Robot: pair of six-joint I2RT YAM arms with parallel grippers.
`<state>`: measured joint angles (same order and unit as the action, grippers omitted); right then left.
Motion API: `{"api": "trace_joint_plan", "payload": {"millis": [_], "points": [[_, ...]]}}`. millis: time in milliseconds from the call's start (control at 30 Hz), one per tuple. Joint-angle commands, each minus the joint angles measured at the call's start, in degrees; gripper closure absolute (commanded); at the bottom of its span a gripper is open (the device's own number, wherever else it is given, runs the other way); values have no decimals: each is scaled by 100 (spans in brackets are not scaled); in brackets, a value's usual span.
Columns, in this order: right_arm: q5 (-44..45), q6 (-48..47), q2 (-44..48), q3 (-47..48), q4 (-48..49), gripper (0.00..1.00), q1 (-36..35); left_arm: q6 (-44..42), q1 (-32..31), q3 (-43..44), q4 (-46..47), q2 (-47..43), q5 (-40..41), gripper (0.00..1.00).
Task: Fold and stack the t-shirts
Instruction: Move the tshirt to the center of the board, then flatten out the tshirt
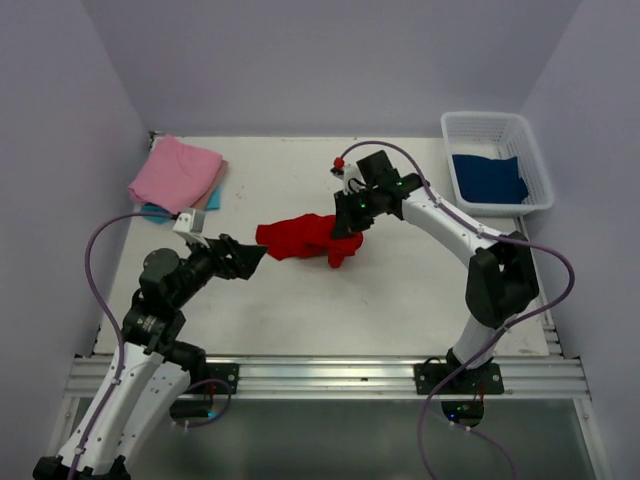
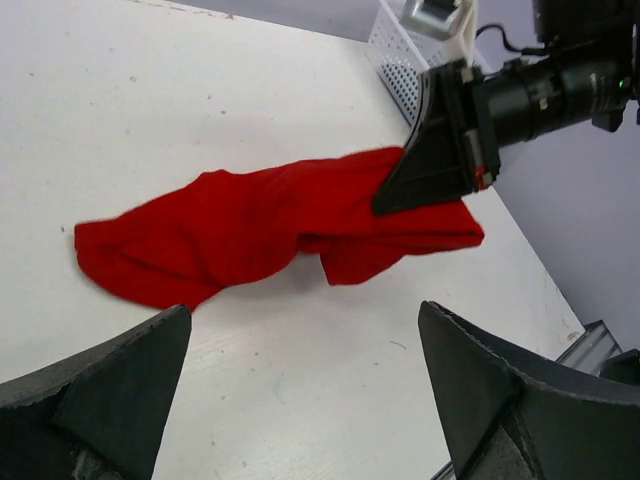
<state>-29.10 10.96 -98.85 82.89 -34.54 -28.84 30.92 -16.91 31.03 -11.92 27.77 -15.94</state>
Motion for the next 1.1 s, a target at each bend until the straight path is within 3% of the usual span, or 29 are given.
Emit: {"api": "trace_joint_plan", "payload": {"millis": [0,100,233,333,500,600,833,1067], "points": [[991,-252,6,-54,-456,100,-227,169,-6,-44,76,62,118,0],[1501,-217,49,-19,-588,100,-333,257,-6,-97,163,115,109,0],[2066,-86,164,25,-562,100,-377,204,-14,-421,708,403,-830,0],[2461,46,252,17,-483,100,-386,213,-6,-650,841,913,-1060,0],[2541,125,305,7,-307,100,-386,353,-6,-1115,1016,2045,-543,2],[2515,143,270,51,-272,100,-386,652,-14,-1431,1648,2486,-384,5],[2401,143,340,8,-228,100,-403,1083,-155,-1617,2422,2698,152,10],[2339,169,428,-115,-123,100,-429,1522,-199,-1696,3125,3645,636,9]]}}
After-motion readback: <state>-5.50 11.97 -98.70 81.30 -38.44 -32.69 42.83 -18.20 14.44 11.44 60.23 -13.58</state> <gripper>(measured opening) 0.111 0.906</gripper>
